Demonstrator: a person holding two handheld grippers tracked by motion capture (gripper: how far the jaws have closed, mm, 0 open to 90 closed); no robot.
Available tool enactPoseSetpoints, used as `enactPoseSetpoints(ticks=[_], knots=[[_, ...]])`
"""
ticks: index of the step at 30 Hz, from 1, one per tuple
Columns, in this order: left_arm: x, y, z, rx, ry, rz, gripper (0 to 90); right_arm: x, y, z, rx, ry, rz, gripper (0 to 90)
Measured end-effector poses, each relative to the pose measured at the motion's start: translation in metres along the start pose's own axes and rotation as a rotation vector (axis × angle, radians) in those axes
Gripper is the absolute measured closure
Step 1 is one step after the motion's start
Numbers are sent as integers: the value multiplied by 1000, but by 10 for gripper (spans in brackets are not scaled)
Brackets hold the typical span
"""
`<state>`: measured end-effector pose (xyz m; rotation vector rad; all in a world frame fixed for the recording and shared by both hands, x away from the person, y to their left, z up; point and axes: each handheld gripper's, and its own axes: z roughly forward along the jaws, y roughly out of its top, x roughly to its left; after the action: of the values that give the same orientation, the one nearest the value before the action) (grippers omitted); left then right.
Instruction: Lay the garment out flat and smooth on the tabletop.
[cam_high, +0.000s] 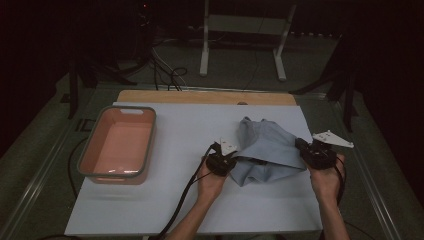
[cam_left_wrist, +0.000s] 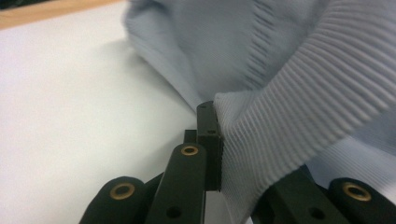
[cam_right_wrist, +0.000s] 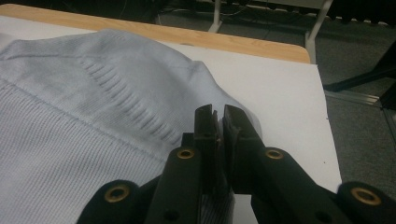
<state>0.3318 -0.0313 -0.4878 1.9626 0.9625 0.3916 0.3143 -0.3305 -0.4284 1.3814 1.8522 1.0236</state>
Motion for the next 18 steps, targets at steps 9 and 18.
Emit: enactPoseSetpoints(ticks=[9,18], knots=[[11,-4,-13,-45,52,-8,878,3,0,1,6,9,-8,846],[5,-11,1,-28,-27,6,550,-4,-2,-1,4,-8,9,850]])
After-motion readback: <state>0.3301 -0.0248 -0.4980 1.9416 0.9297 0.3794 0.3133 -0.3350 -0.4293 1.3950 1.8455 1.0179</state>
